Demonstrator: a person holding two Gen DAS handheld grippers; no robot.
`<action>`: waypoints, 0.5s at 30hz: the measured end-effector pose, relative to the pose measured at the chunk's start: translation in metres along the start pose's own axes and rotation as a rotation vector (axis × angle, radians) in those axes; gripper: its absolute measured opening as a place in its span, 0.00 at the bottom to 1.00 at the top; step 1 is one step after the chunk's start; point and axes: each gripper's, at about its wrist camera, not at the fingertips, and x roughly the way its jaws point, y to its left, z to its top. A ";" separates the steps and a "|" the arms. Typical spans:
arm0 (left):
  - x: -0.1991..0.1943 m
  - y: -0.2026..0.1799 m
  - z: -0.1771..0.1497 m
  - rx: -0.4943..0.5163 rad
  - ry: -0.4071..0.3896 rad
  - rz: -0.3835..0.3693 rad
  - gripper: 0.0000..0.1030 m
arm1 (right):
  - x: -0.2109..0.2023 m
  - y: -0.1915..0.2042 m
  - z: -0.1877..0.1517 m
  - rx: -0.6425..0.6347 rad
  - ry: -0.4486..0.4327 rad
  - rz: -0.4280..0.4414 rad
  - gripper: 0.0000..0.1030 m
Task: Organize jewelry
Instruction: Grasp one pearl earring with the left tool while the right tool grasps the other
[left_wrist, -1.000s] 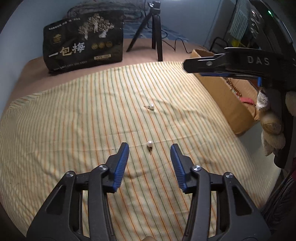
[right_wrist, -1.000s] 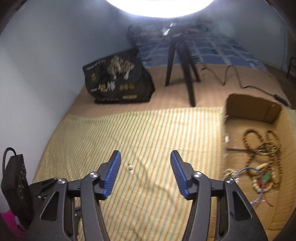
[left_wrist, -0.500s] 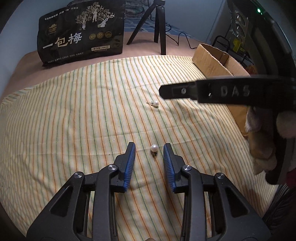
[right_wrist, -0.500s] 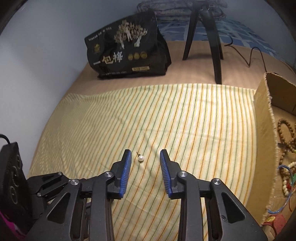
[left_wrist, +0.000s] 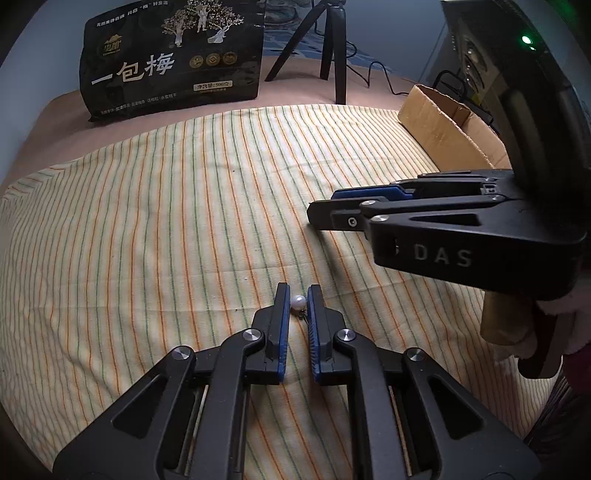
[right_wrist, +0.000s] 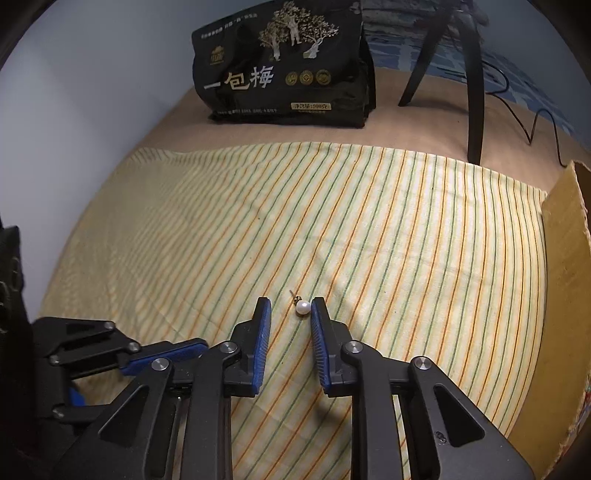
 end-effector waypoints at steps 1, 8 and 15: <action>0.000 0.000 0.000 0.003 0.000 0.001 0.08 | 0.001 0.001 0.001 -0.008 -0.001 -0.009 0.18; -0.002 0.000 -0.001 0.007 0.003 0.004 0.08 | 0.010 0.011 0.001 -0.087 0.001 -0.072 0.15; -0.004 -0.001 -0.002 0.013 0.009 0.018 0.08 | 0.011 0.018 -0.003 -0.150 -0.007 -0.135 0.08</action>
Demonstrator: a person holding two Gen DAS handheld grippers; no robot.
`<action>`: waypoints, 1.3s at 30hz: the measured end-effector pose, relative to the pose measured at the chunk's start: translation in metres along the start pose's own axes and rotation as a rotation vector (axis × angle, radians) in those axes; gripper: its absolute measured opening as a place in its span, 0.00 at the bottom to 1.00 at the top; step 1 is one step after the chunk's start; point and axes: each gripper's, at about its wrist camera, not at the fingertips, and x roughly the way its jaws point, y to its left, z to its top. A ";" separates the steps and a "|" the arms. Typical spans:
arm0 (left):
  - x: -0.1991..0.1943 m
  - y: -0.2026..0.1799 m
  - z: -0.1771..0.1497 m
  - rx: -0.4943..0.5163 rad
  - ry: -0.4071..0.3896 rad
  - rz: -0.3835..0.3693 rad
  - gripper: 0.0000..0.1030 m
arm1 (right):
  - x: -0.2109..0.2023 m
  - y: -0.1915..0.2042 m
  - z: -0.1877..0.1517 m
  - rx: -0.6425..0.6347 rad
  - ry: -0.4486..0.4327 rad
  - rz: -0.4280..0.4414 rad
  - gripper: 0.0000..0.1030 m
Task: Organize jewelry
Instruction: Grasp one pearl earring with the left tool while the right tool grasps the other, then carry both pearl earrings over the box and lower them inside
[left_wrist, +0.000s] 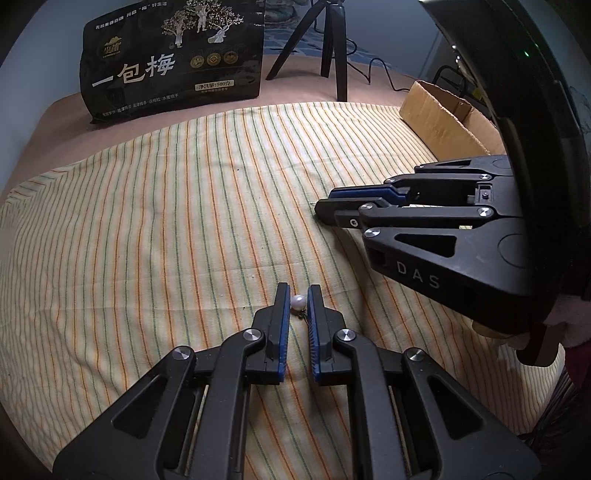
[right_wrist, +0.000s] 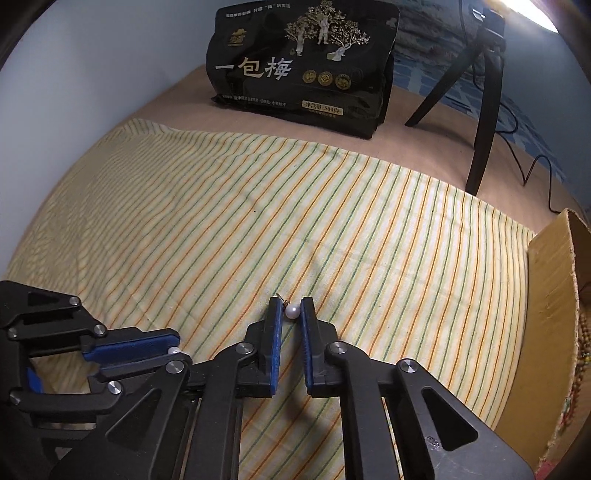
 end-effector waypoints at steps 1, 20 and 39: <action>0.001 0.000 0.001 -0.001 0.000 0.002 0.08 | 0.000 0.001 0.000 -0.004 -0.001 -0.004 0.06; -0.035 -0.001 0.016 -0.054 -0.081 0.000 0.07 | -0.083 -0.019 -0.002 0.066 -0.142 0.010 0.06; -0.075 -0.052 0.053 -0.024 -0.213 -0.070 0.07 | -0.175 -0.070 -0.045 0.133 -0.263 -0.087 0.06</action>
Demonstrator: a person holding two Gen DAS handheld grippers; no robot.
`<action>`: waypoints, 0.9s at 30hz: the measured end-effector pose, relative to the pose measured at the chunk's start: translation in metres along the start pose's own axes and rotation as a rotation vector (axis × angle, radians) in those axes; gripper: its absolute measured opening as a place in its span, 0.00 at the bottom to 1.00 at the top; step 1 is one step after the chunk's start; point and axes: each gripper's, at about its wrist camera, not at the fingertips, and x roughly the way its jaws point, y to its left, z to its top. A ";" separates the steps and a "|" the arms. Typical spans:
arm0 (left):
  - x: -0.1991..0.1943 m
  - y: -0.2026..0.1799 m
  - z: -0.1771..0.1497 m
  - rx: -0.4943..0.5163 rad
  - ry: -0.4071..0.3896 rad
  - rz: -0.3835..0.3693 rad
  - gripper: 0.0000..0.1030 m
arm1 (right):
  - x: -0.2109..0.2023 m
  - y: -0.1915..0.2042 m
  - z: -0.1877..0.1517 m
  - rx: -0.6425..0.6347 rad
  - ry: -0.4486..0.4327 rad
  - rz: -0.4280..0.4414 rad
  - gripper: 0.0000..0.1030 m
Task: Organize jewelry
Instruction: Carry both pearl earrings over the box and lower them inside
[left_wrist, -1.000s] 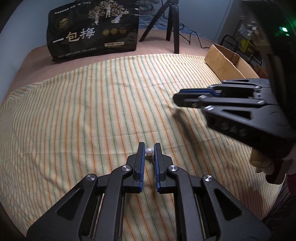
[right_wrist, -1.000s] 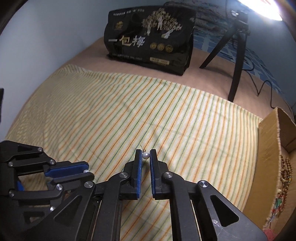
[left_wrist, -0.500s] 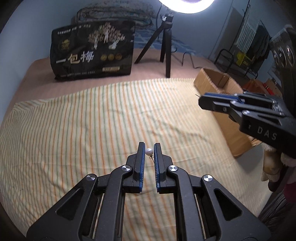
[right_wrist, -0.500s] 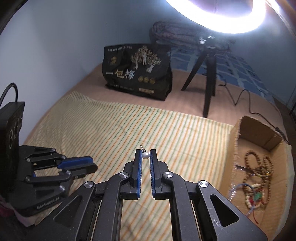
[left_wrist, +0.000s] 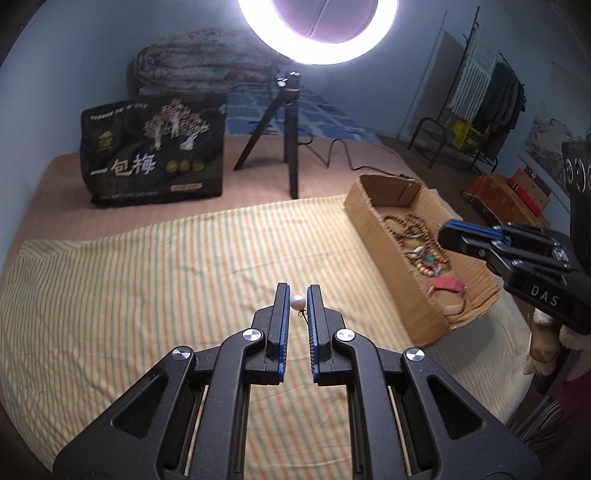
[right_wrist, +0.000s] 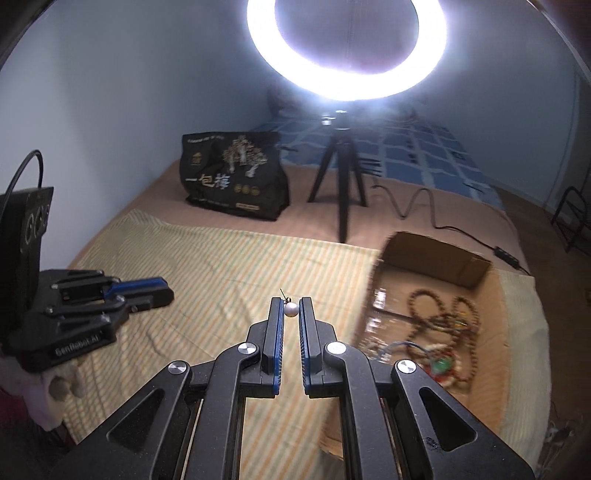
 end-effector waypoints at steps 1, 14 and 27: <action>0.000 -0.004 0.002 0.003 -0.003 -0.006 0.07 | -0.005 -0.006 -0.003 0.008 -0.003 -0.010 0.06; 0.015 -0.061 0.029 0.035 -0.034 -0.089 0.07 | -0.045 -0.060 -0.026 0.098 -0.016 -0.093 0.06; 0.061 -0.116 0.053 0.074 -0.022 -0.131 0.07 | -0.053 -0.097 -0.049 0.167 0.012 -0.133 0.06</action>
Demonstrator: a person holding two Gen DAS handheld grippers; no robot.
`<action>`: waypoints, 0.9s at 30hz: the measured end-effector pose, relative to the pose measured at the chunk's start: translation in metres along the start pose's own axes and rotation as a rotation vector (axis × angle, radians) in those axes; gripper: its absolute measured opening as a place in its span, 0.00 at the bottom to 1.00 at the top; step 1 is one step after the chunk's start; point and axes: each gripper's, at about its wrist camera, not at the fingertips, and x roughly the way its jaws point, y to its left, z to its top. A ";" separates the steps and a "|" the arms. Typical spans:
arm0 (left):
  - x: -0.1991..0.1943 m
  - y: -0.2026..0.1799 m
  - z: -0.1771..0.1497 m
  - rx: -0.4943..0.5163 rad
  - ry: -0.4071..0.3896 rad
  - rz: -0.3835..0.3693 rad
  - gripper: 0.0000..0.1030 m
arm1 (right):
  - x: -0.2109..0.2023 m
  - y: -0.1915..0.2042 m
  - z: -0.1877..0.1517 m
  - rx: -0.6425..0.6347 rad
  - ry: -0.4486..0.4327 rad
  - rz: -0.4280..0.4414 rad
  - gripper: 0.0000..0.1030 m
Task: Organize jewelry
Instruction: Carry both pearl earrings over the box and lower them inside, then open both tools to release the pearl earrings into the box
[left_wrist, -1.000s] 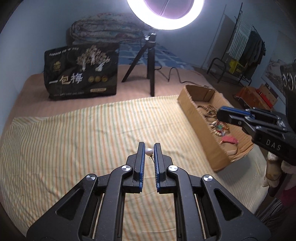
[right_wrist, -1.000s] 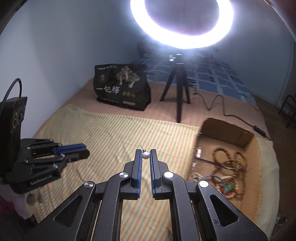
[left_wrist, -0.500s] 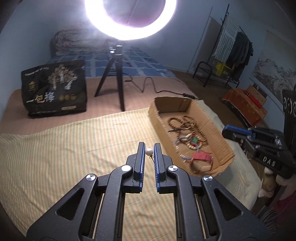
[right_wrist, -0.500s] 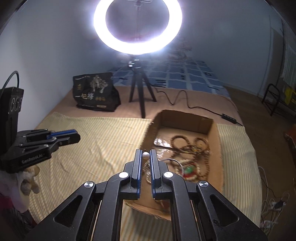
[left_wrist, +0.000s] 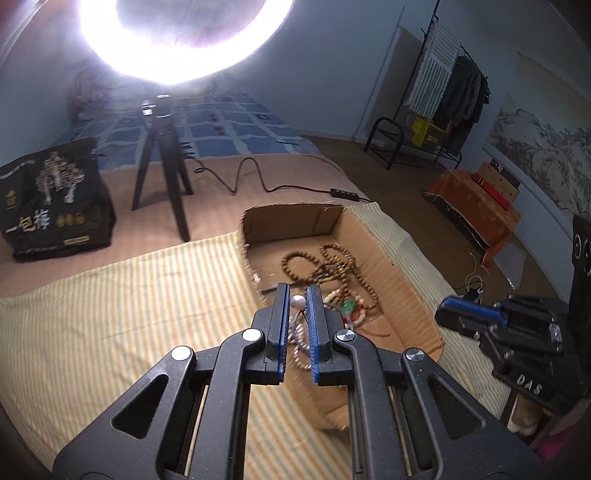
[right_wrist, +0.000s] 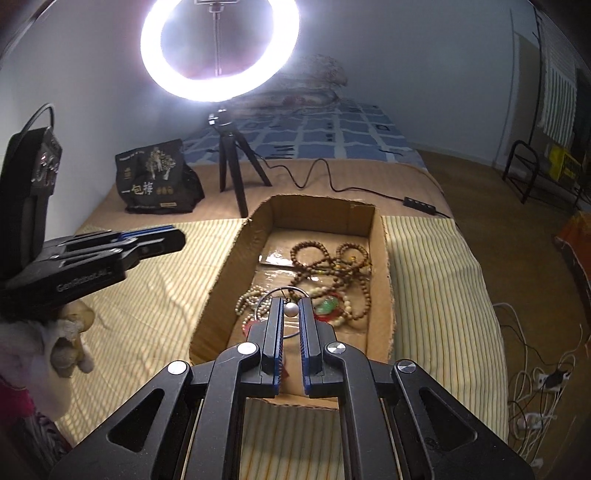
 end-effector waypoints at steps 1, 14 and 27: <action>0.003 -0.001 0.002 0.003 0.001 0.000 0.07 | 0.000 -0.002 0.000 0.004 0.002 -0.001 0.06; 0.035 -0.008 0.007 0.007 0.034 0.002 0.07 | 0.019 -0.027 -0.001 0.087 0.031 0.020 0.06; 0.041 -0.010 0.006 0.013 0.032 0.012 0.08 | 0.029 -0.025 -0.002 0.090 0.057 0.020 0.07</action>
